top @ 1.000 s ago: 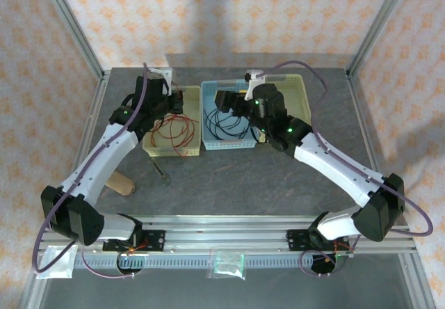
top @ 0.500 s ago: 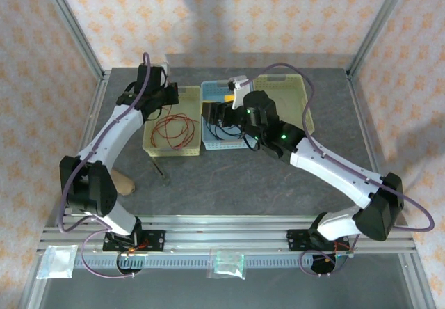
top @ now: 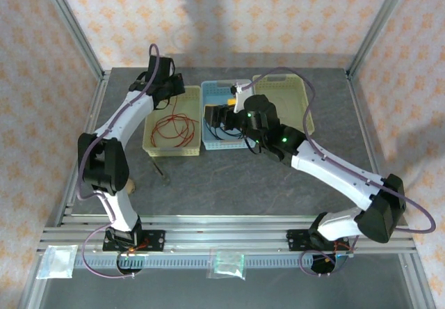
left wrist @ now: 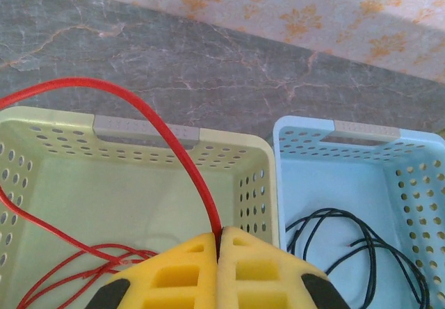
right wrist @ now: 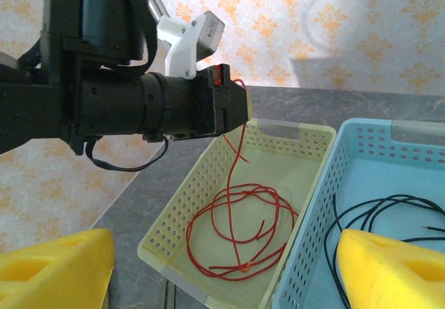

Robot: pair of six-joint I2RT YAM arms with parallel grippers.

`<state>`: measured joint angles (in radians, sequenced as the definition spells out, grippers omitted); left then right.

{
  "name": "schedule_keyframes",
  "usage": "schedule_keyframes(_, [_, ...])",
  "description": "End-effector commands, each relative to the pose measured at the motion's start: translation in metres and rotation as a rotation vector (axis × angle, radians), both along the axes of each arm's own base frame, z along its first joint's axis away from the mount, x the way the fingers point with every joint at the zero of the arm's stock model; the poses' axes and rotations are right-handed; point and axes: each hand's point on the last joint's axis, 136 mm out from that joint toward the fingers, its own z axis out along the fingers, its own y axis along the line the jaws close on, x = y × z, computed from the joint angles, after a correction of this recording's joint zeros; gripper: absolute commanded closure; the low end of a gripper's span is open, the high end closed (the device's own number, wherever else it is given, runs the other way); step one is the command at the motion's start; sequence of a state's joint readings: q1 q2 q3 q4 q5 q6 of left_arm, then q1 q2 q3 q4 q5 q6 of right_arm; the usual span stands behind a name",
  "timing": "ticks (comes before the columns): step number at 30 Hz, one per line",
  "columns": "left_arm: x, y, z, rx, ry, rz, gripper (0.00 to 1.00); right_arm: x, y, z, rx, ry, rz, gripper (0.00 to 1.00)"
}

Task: Untangle the cables

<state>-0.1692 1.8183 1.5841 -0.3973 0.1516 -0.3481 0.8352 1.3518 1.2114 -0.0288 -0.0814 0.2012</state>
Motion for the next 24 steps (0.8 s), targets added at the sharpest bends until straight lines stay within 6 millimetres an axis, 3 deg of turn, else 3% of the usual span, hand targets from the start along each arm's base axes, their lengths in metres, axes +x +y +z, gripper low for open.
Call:
schedule_keyframes(1, [0.003, 0.005, -0.004, 0.012, 0.032, 0.033, 1.00, -0.003, -0.010, 0.015, 0.029, -0.027, -0.029, 0.16])
schedule_keyframes(9, [-0.007, -0.003, -0.052, -0.009, 0.148, 0.009, 1.00, -0.003, -0.014, 0.008, -0.001, -0.013, -0.038, 0.17])
schedule_keyframes(13, [-0.009, 0.004, -0.081, 0.029, 0.226, 0.040, 1.00, -0.004, -0.018, 0.005, -0.006, -0.005, -0.054, 0.17])
schedule_keyframes(20, [-0.003, 0.004, -0.108, 0.034, 0.285, 0.055, 1.00, -0.005, -0.025, 0.001, -0.015, 0.004, -0.079, 0.17])
schedule_keyframes(21, [-0.003, 0.005, -0.111, 0.038, 0.292, 0.059, 0.98, -0.005, -0.026, 0.002, -0.013, 0.004, -0.080, 0.17])
schedule_keyframes(24, [-0.001, 0.006, -0.114, 0.047, 0.305, 0.067, 0.76, -0.006, -0.028, -0.002, -0.020, 0.009, -0.086, 0.17])
